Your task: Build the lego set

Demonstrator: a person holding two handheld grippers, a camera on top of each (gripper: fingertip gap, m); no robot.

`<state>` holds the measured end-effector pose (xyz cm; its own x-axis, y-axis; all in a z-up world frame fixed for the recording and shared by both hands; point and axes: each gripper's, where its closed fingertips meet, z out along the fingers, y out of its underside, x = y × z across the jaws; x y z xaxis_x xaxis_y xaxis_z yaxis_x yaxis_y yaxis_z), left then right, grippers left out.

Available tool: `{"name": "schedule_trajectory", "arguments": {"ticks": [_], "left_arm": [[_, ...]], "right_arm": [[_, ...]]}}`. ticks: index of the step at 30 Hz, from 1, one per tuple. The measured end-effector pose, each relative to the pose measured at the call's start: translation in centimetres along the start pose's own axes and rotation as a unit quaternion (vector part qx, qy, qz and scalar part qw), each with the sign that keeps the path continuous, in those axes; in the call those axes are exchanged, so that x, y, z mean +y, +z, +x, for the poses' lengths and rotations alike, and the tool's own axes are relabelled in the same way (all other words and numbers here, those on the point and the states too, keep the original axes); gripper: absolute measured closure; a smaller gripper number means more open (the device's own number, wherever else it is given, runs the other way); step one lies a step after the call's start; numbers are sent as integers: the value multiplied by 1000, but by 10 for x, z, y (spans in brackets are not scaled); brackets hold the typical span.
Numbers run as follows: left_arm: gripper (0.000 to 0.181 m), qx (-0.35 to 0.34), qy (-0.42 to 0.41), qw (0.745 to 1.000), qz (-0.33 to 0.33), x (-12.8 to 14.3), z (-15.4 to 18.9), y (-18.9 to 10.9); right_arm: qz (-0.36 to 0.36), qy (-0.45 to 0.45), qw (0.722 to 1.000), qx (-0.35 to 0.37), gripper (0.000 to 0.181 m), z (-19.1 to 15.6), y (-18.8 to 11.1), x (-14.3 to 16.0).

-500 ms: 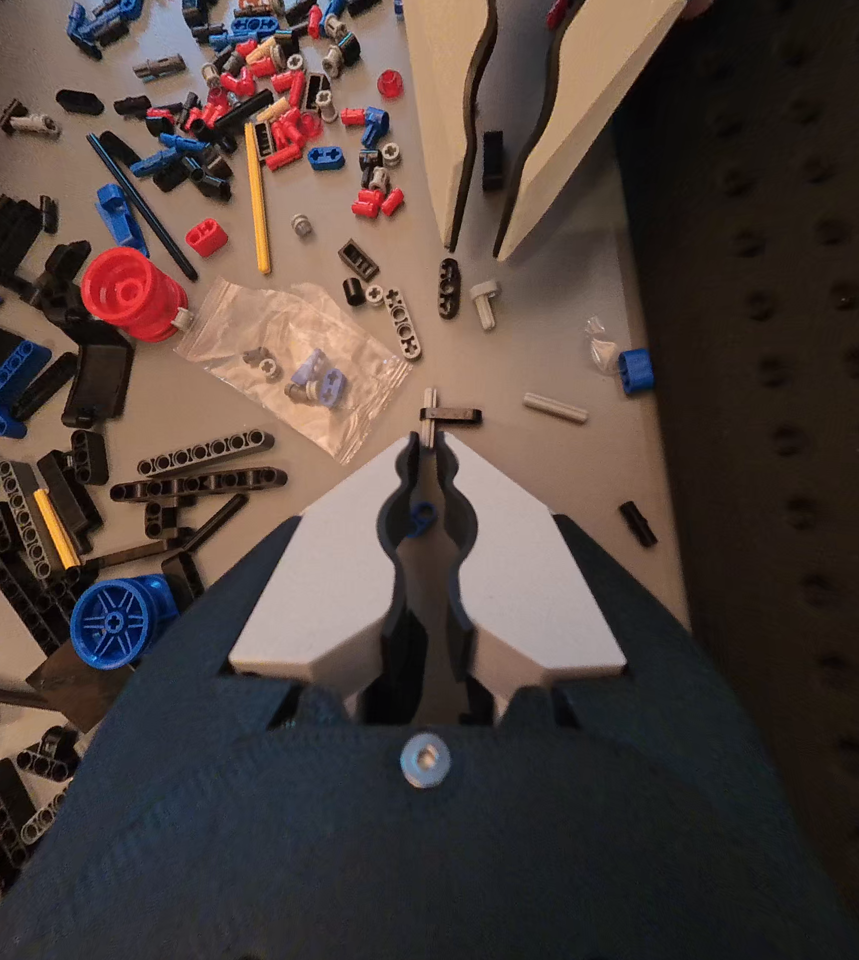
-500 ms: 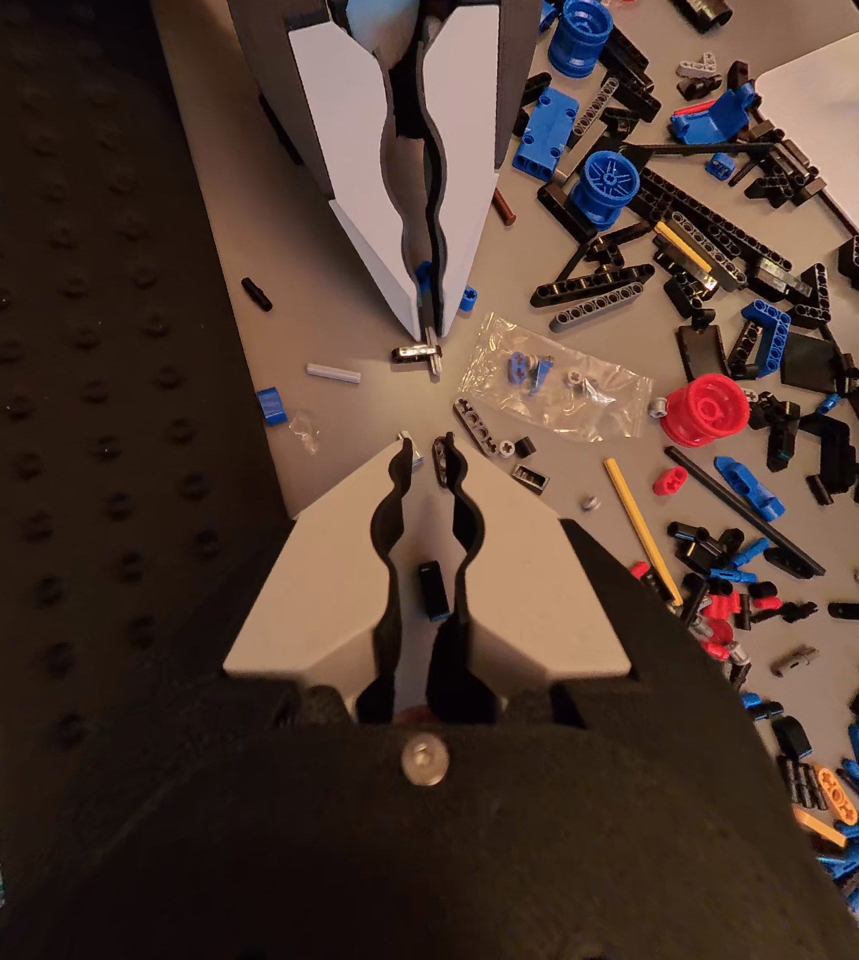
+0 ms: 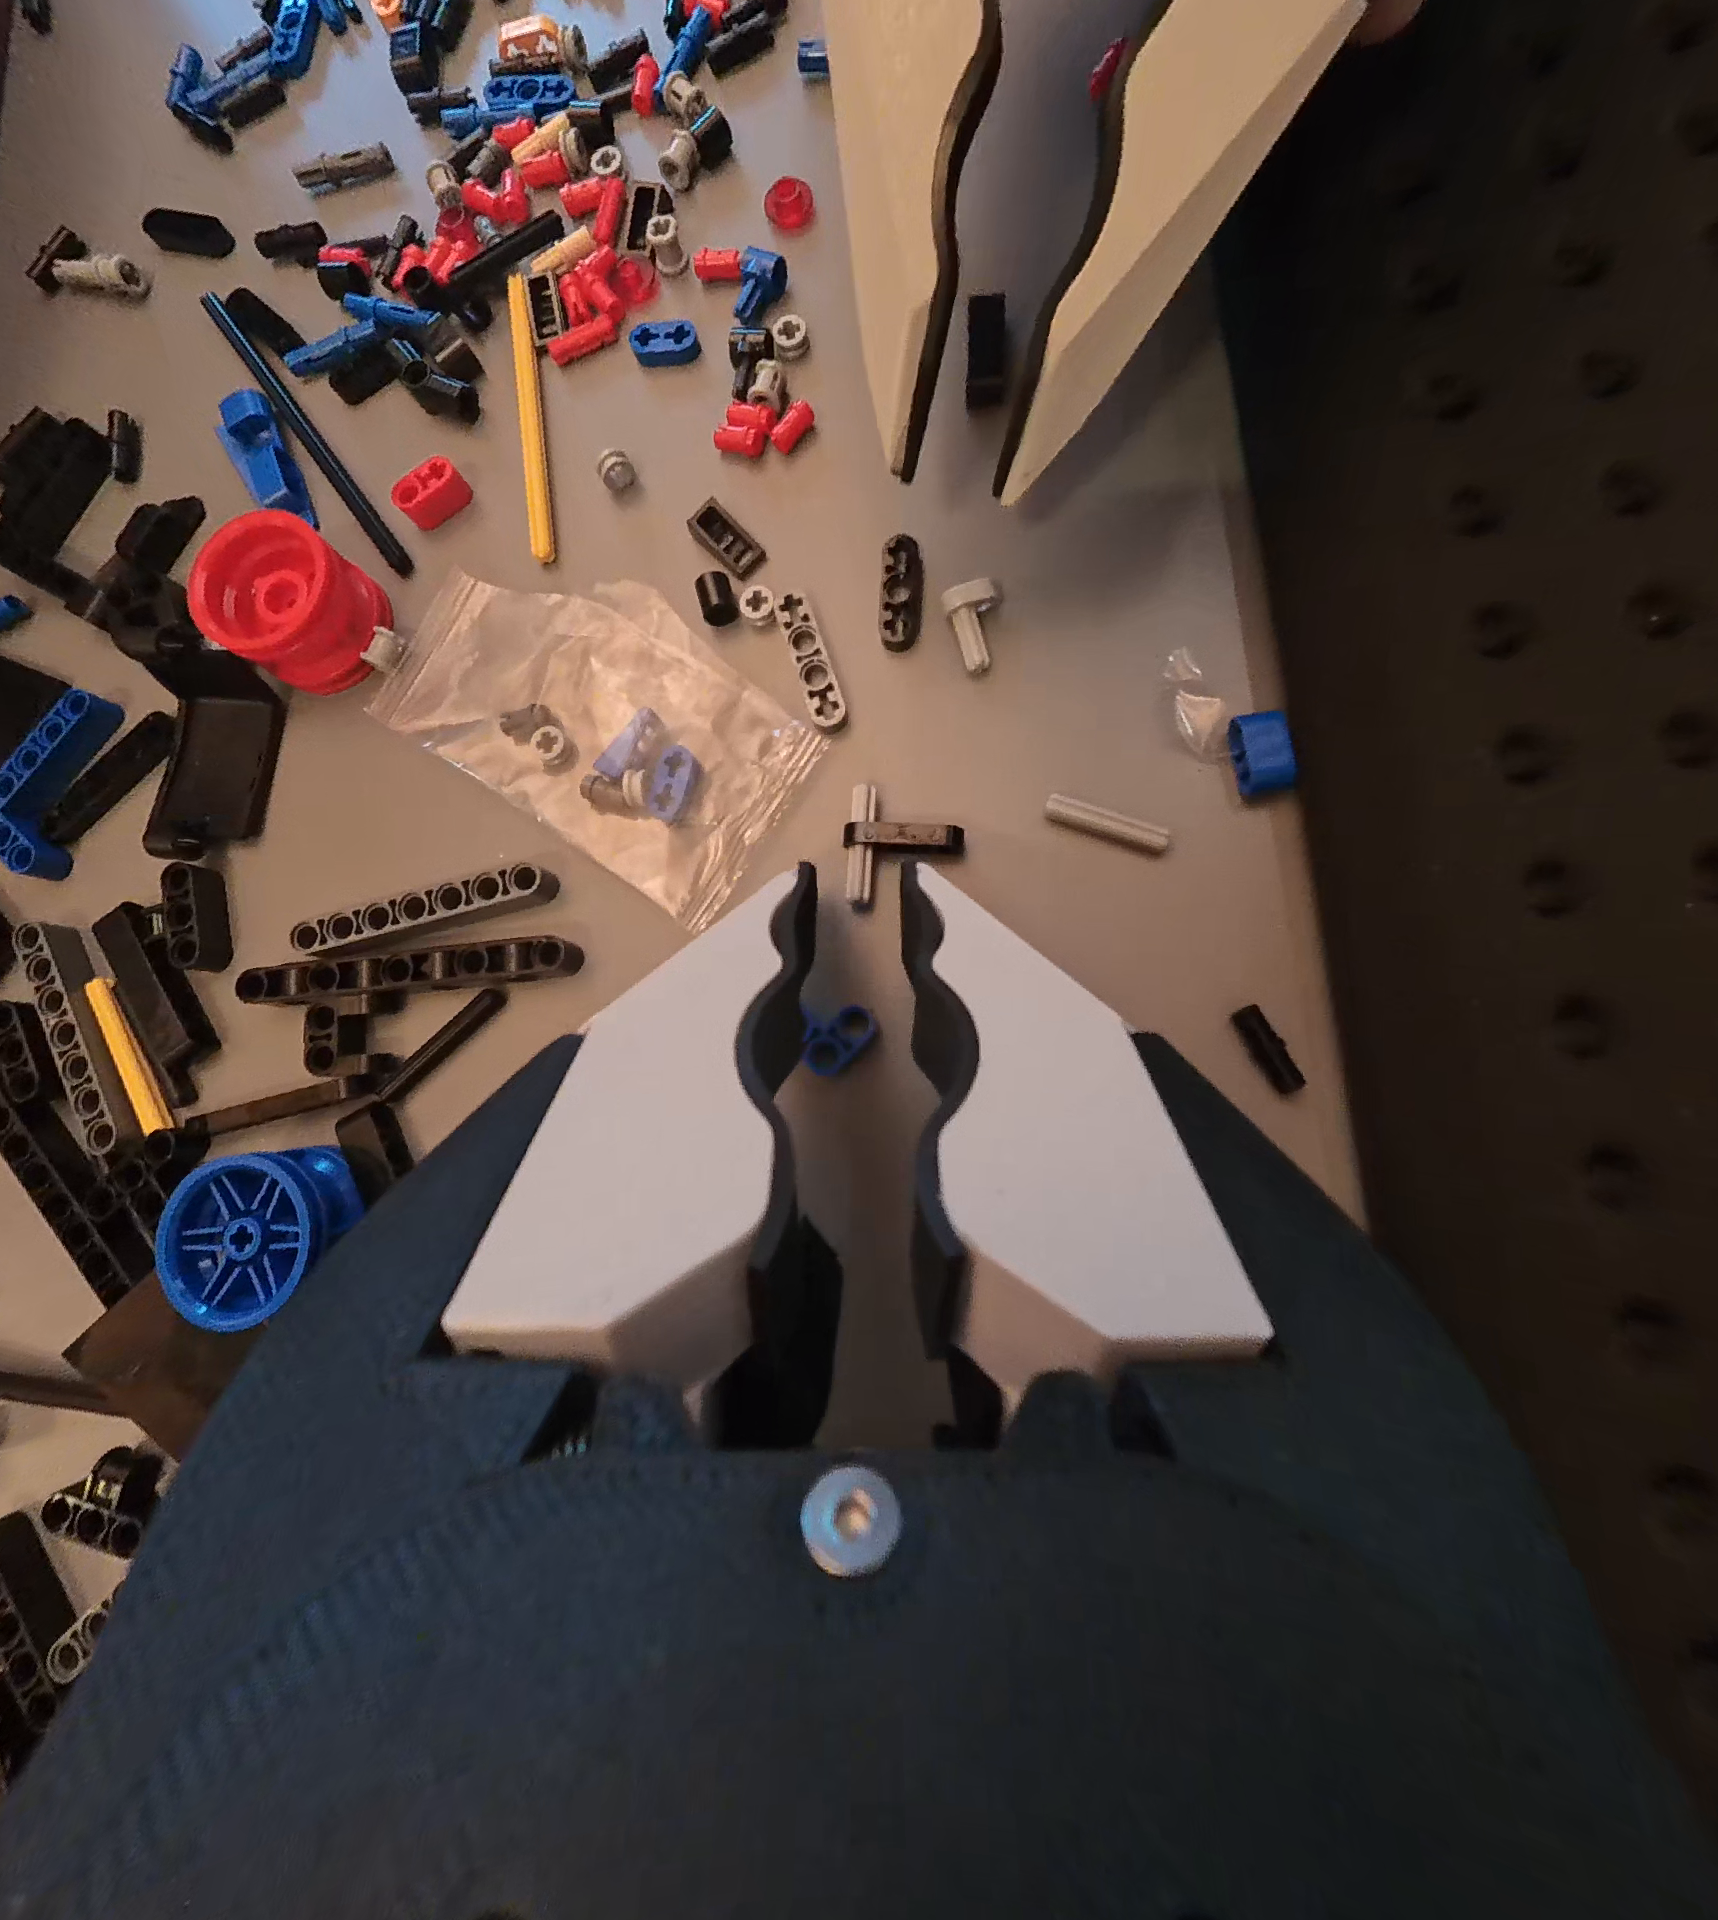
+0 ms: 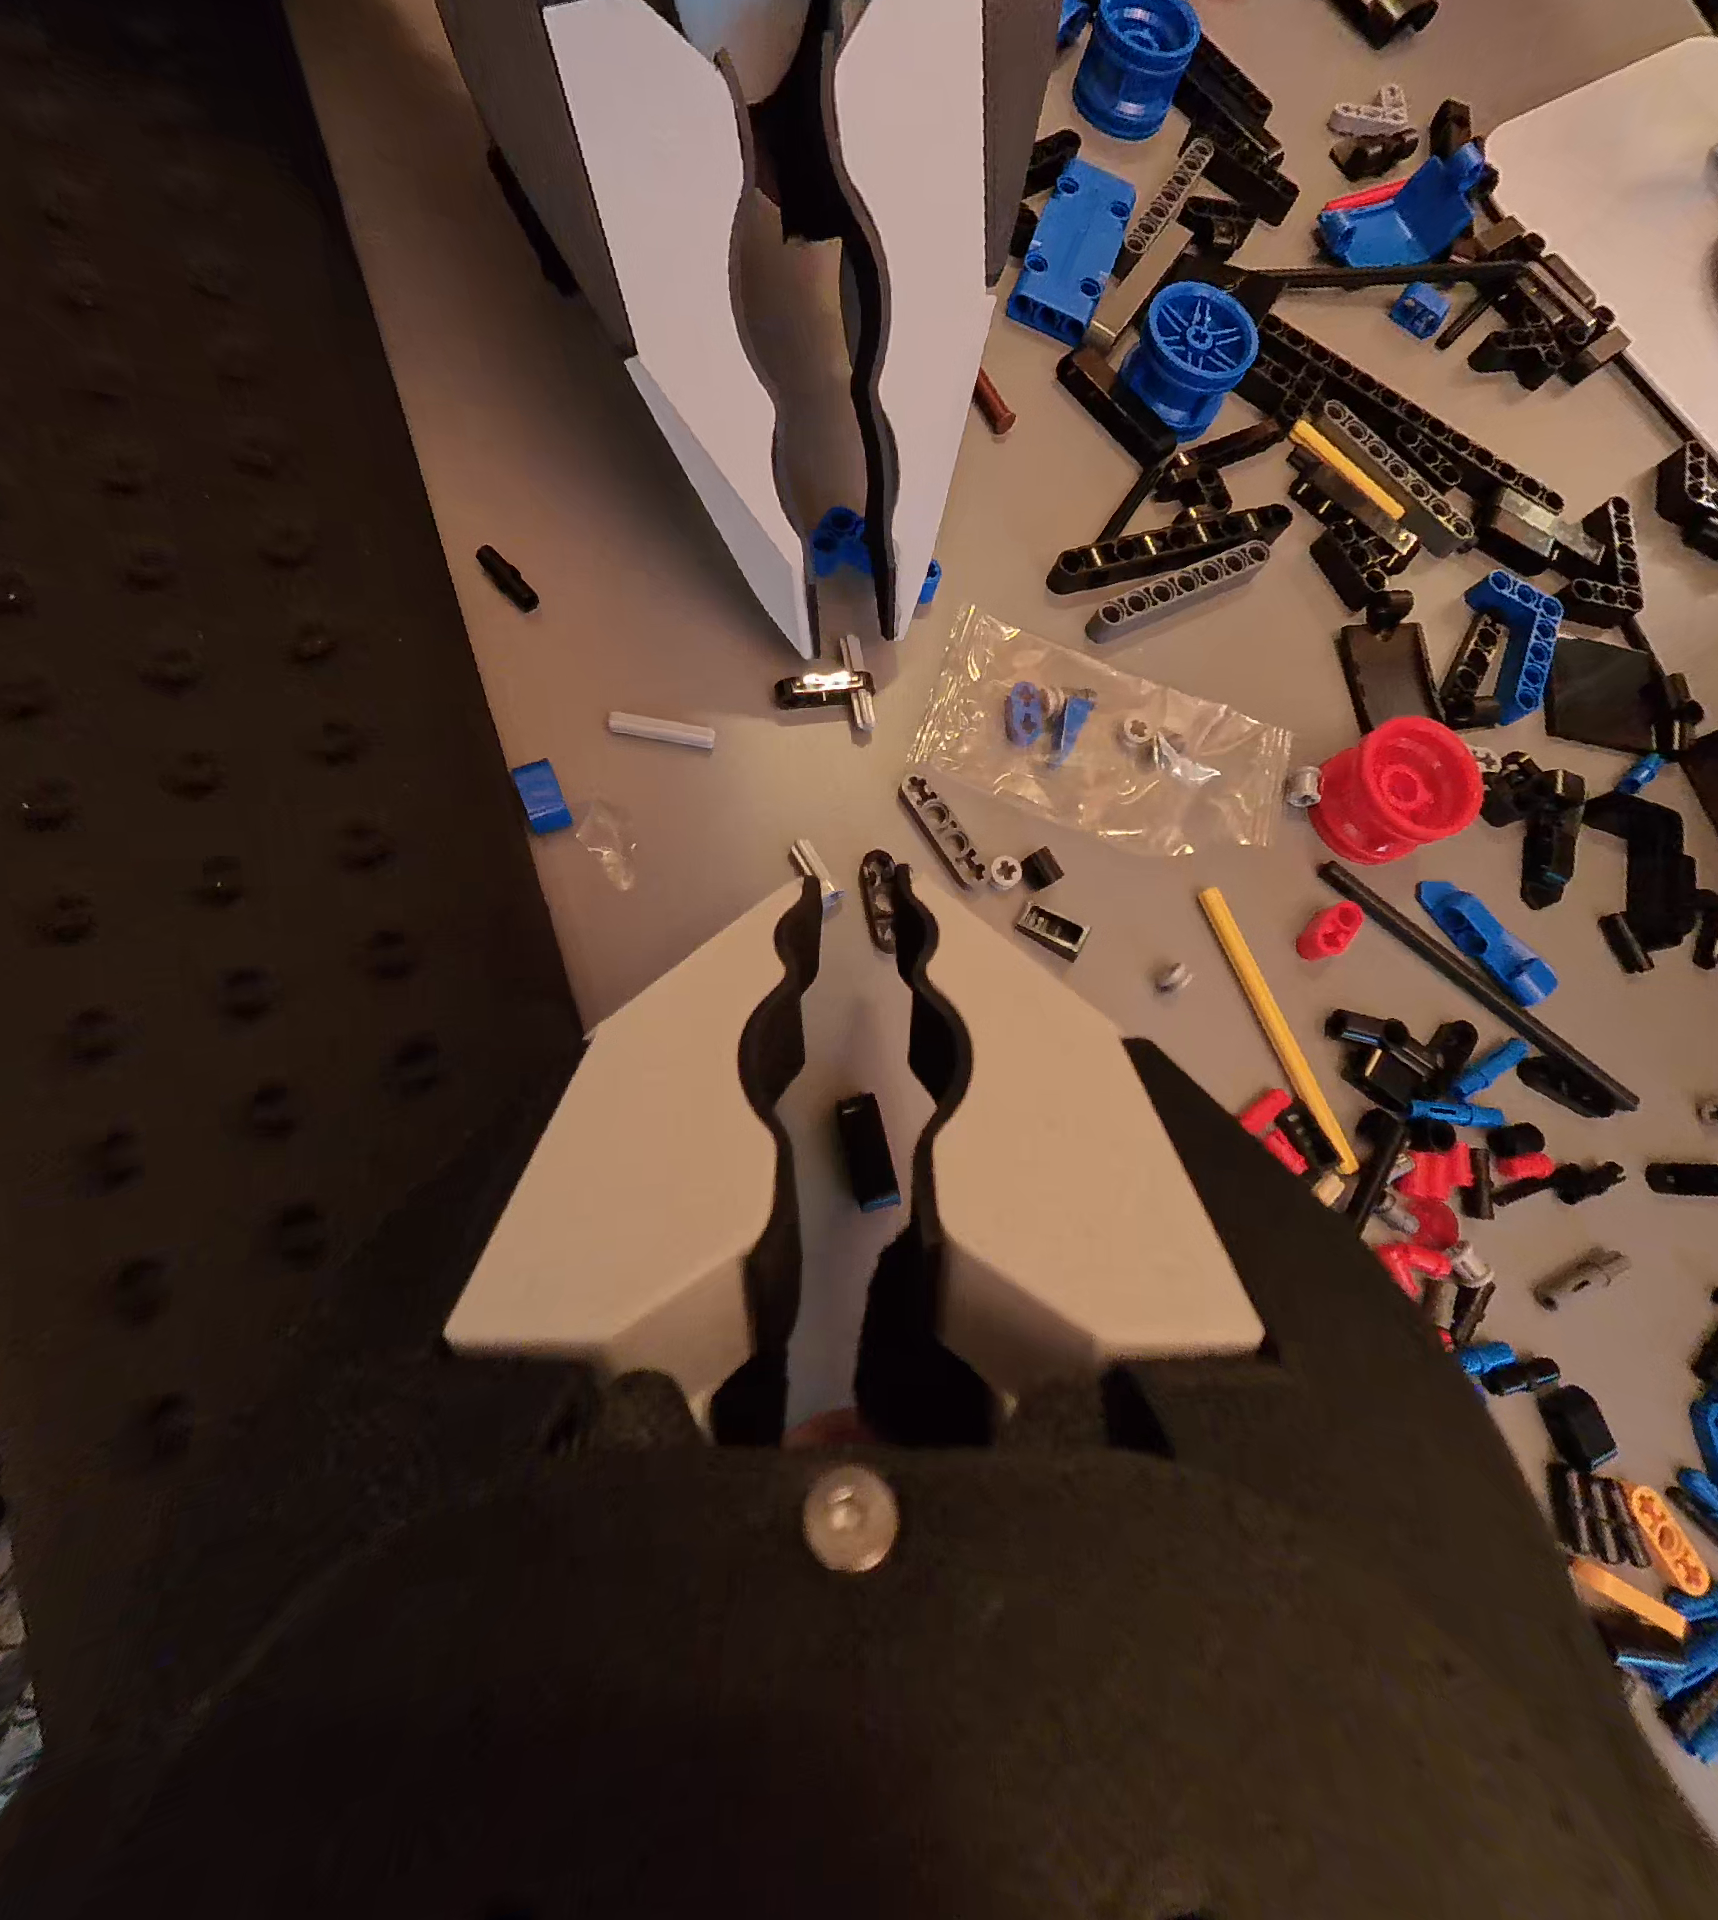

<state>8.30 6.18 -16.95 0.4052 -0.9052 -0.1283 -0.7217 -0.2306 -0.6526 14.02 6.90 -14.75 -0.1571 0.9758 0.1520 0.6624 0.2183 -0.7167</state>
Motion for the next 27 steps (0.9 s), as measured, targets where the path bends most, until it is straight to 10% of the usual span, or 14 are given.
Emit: {"name": "schedule_trajectory", "arguments": {"ticks": [27], "left_arm": [[163,-17,4,1000,18,-5,-7,-15]], "right_arm": [[-5,-3,1000,4,167,-2,1,0]]}}
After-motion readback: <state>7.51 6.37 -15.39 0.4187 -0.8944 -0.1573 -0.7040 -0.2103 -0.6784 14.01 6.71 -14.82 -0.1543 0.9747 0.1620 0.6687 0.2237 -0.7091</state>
